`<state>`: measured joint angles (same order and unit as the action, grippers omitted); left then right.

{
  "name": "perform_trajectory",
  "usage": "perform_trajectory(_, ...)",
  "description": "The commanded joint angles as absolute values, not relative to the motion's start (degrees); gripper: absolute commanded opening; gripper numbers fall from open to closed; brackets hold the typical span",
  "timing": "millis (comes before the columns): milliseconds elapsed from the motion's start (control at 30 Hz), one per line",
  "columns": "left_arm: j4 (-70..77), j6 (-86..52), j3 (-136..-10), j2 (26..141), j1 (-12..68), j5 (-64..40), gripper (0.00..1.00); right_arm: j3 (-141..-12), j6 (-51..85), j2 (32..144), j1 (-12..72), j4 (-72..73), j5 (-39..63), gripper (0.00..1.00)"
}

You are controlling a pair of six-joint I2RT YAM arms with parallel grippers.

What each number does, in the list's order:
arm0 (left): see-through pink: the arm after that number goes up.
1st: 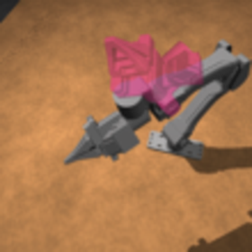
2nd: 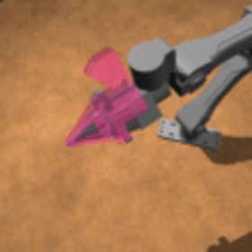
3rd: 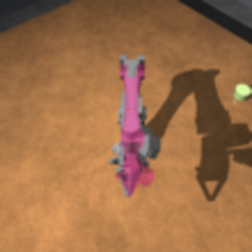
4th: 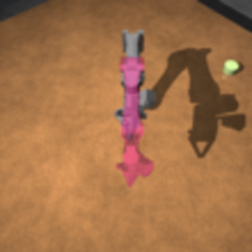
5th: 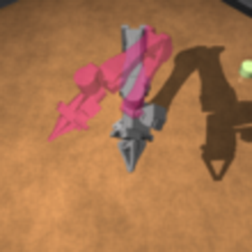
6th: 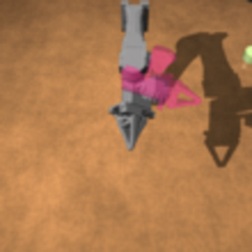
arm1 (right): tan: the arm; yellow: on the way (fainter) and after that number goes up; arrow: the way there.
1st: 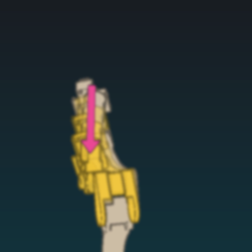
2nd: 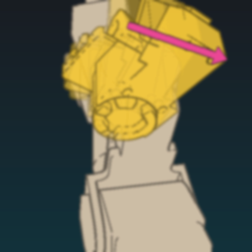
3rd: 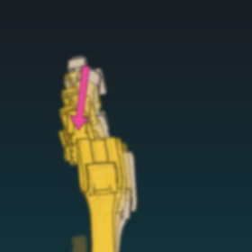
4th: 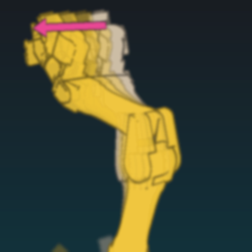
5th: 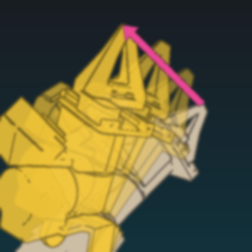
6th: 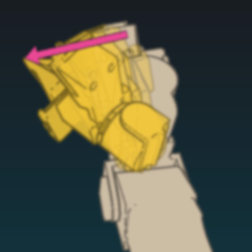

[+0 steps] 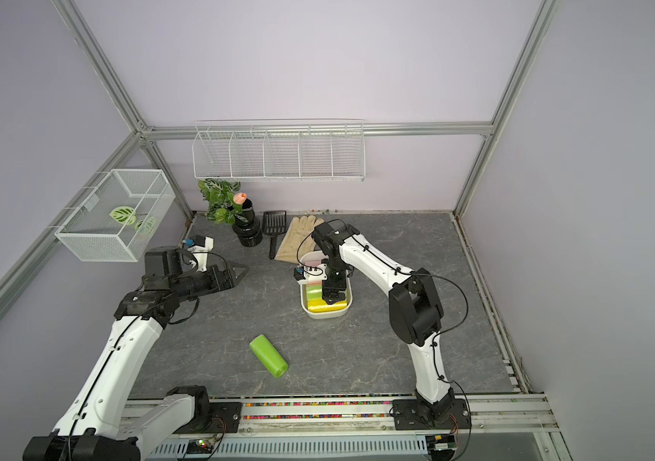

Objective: Put the roll of trash bags into the storage box
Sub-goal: Place the roll of trash bags in the storage box.

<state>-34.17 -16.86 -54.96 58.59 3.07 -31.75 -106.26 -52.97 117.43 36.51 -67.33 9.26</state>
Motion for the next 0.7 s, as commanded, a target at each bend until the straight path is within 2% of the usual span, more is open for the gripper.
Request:
perform_trajectory(0,-33.7,-16.6,-55.4,57.7,3.3,-31.8,1.0,-107.2,-48.8,111.8,37.3,-68.1,13.1,0.97)
perform_trajectory(33,-33.7,-16.6,-55.4,57.7,3.3,-31.9,1.0,-106.9,-45.2,110.6,37.8,-65.8,11.9,0.97)
perform_trajectory(133,-33.7,-16.6,-55.4,57.7,3.3,-31.8,1.0,-105.7,-30.5,107.2,42.0,-58.2,-1.0,0.98)
perform_trajectory(233,-33.7,-16.6,-55.4,57.7,3.3,-31.8,1.0,-105.1,-28.6,104.2,45.3,-60.9,0.9,0.98)
perform_trajectory(333,-33.7,-16.6,-55.4,57.7,3.3,-31.9,1.0,-99.3,-22.5,99.4,47.2,-54.4,-2.3,0.98)
perform_trajectory(467,-34.5,-16.4,-56.1,57.4,3.2,-30.7,1.0,-93.6,-5.9,93.8,47.9,-45.6,-12.8,0.98)
perform_trajectory(500,-34.5,-16.4,-56.2,57.2,3.2,-30.2,1.0,-95.2,-2.1,93.8,47.9,-49.0,-13.4,0.98)
perform_trajectory(567,-34.4,-16.4,-56.2,56.8,2.9,-30.1,1.0,-98.9,-2.4,94.4,48.1,-56.4,-8.4,0.98)
perform_trajectory(667,-34.5,-16.3,-56.2,56.4,2.2,-30.0,1.0,-89.5,-3.4,87.6,49.7,-47.9,-5.5,0.99)
